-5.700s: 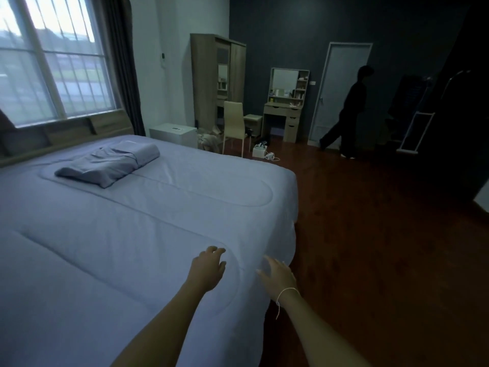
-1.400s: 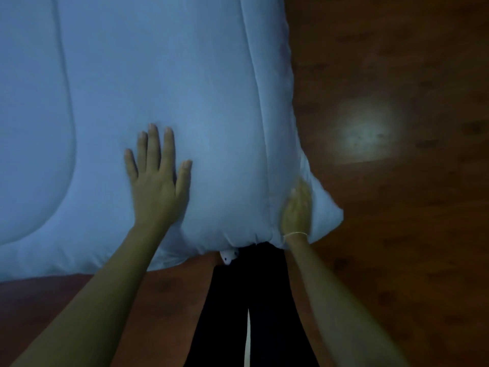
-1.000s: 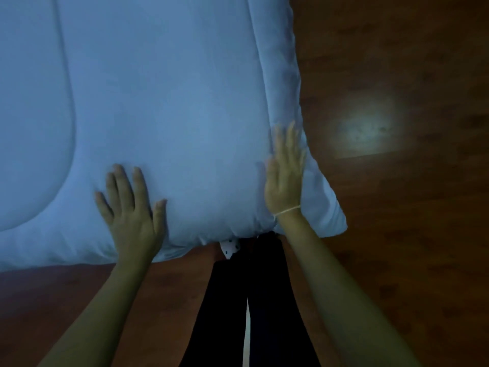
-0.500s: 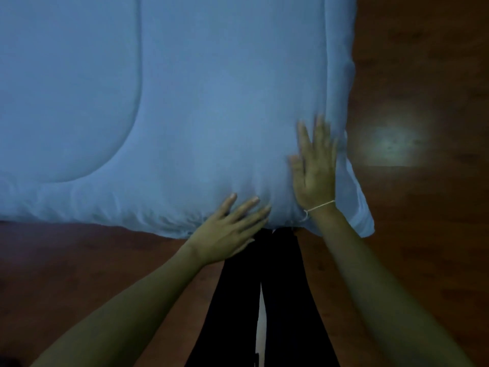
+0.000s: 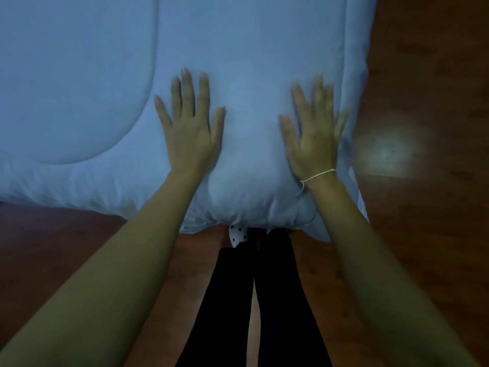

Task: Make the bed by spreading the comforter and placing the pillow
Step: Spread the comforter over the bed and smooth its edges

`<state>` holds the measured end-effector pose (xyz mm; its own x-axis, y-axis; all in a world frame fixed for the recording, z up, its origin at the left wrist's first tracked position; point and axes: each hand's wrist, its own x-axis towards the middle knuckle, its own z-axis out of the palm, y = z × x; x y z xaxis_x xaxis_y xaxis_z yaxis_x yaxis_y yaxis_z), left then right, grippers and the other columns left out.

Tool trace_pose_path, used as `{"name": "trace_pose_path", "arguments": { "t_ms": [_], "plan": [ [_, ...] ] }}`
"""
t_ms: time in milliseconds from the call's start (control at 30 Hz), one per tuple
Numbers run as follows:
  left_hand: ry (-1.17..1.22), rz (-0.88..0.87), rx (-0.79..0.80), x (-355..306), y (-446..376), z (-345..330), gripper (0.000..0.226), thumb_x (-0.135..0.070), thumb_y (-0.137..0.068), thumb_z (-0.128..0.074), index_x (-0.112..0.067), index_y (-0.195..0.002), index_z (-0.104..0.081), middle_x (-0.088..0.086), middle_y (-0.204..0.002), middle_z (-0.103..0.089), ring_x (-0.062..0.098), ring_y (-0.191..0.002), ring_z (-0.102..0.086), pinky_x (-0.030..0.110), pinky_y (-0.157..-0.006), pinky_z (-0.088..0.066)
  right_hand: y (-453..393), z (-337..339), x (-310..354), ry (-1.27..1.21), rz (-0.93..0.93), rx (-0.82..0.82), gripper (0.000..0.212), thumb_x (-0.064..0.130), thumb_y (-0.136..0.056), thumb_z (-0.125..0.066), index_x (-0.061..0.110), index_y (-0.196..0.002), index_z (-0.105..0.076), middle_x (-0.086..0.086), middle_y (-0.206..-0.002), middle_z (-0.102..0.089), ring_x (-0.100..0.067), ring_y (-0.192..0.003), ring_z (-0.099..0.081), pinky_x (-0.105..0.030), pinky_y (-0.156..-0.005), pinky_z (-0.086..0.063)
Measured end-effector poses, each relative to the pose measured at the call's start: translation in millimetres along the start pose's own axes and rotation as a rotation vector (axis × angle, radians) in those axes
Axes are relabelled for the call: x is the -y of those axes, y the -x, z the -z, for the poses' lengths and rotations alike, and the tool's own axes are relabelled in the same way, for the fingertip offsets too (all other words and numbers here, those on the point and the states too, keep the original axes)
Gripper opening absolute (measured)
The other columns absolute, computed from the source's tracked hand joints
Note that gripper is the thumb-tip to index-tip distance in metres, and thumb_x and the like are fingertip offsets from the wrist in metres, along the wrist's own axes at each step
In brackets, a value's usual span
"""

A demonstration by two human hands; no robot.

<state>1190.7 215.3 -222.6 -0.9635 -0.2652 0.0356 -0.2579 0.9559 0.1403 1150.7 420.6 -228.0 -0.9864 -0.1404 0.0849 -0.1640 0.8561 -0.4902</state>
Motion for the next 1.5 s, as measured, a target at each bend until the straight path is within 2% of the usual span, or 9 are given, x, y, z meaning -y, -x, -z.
{"name": "trace_pose_path", "arguments": {
  "t_ms": [167,233,333,467,733,867,1033,1133,1500],
  "plan": [
    [0.006,0.037,0.049,14.0,46.6,2.0,0.062,-0.049,-0.099,-0.021,-0.015,-0.150,-0.011,0.011,-0.158,-0.010,0.025,-0.146,-0.006,0.048,-0.118,-0.004,38.5,-1.0,-94.8,-0.206,-0.628,0.221,0.079,0.078,-0.082,-0.012,0.033,-0.146,-0.024,-0.004,-0.155,-0.028,-0.030,-0.143,-0.023,-0.063,-0.112,-0.017],
    [-0.001,0.050,0.079,15.9,66.0,3.5,0.063,-0.049,-0.099,-0.022,-0.014,-0.150,-0.012,0.013,-0.157,-0.013,0.028,-0.145,-0.010,0.049,-0.118,-0.008,67.2,16.0,-107.1,-0.103,-0.744,0.385,0.073,0.072,-0.087,-0.016,0.031,-0.148,-0.019,-0.004,-0.157,-0.022,-0.034,-0.144,-0.019,-0.064,-0.112,-0.012],
    [0.022,0.092,0.171,10.4,86.9,16.7,0.066,-0.051,-0.096,-0.023,-0.011,-0.149,-0.019,0.016,-0.155,-0.019,0.033,-0.143,-0.020,0.053,-0.115,-0.016,96.8,61.6,-96.2,-0.008,-0.642,0.424,0.067,0.062,-0.092,-0.022,0.033,-0.150,-0.007,0.003,-0.160,-0.008,-0.026,-0.147,-0.006,-0.060,-0.115,0.001],
    [0.139,0.148,0.277,-9.6,90.6,46.3,0.074,-0.059,-0.093,-0.010,-0.009,-0.142,-0.035,0.024,-0.144,-0.039,0.045,-0.129,-0.041,0.062,-0.099,-0.037,81.4,114.9,-70.4,0.081,-0.511,0.414,0.067,0.063,-0.092,-0.021,0.036,-0.150,-0.001,0.003,-0.160,0.000,-0.024,-0.148,-0.001,-0.057,-0.117,-0.001],
    [0.182,0.088,0.041,-84.2,65.2,130.2,0.067,-0.058,-0.095,-0.008,-0.015,-0.137,-0.037,0.021,-0.136,-0.050,0.037,-0.119,-0.054,0.056,-0.091,-0.045,15.5,193.7,-22.8,0.077,-0.315,0.345,0.068,0.065,-0.091,-0.021,0.039,-0.147,0.006,0.003,-0.160,0.006,-0.026,-0.147,0.006,-0.058,-0.116,-0.002],
    [0.229,0.091,-0.045,-132.2,45.8,171.4,0.065,-0.055,-0.096,-0.010,-0.014,-0.128,-0.050,0.016,-0.124,-0.062,0.030,-0.111,-0.062,0.051,-0.087,-0.049,-20.9,248.6,-15.7,0.069,-0.183,0.314,0.068,0.066,-0.091,-0.020,0.039,-0.148,0.006,0.003,-0.160,0.007,-0.026,-0.147,0.007,-0.057,-0.116,-0.001],
    [0.342,0.036,-0.171,-199.7,28.9,217.6,0.041,-0.032,-0.092,-0.044,-0.010,-0.125,-0.057,0.010,-0.119,-0.064,0.026,-0.100,-0.065,0.036,-0.086,-0.052,-51.6,305.1,-43.1,0.079,-0.064,0.323,0.067,0.062,-0.092,-0.025,0.036,-0.150,-0.003,-0.001,-0.160,0.004,-0.026,-0.148,0.005,-0.053,-0.117,-0.005],
    [0.350,0.037,-0.209,-239.4,23.5,239.7,0.037,-0.020,-0.092,-0.053,-0.010,-0.127,-0.055,0.008,-0.123,-0.061,0.025,-0.100,-0.063,0.036,-0.087,-0.051,-59.4,332.9,-68.5,0.082,-0.061,0.307,0.066,0.060,-0.093,-0.028,0.034,-0.150,-0.007,-0.003,-0.161,0.001,-0.026,-0.148,0.001,-0.052,-0.118,-0.008],
    [0.336,-0.007,-0.283,-320.2,-43.3,257.6,0.039,-0.017,-0.089,-0.056,-0.012,-0.128,-0.055,0.009,-0.122,-0.061,0.026,-0.090,-0.066,0.036,-0.078,-0.055,-129.2,406.2,-129.5,0.018,-0.100,0.232,0.067,0.059,-0.093,-0.032,0.036,-0.149,-0.004,-0.005,-0.160,0.000,-0.028,-0.148,-0.001,-0.052,-0.117,-0.011]
  ]
}}
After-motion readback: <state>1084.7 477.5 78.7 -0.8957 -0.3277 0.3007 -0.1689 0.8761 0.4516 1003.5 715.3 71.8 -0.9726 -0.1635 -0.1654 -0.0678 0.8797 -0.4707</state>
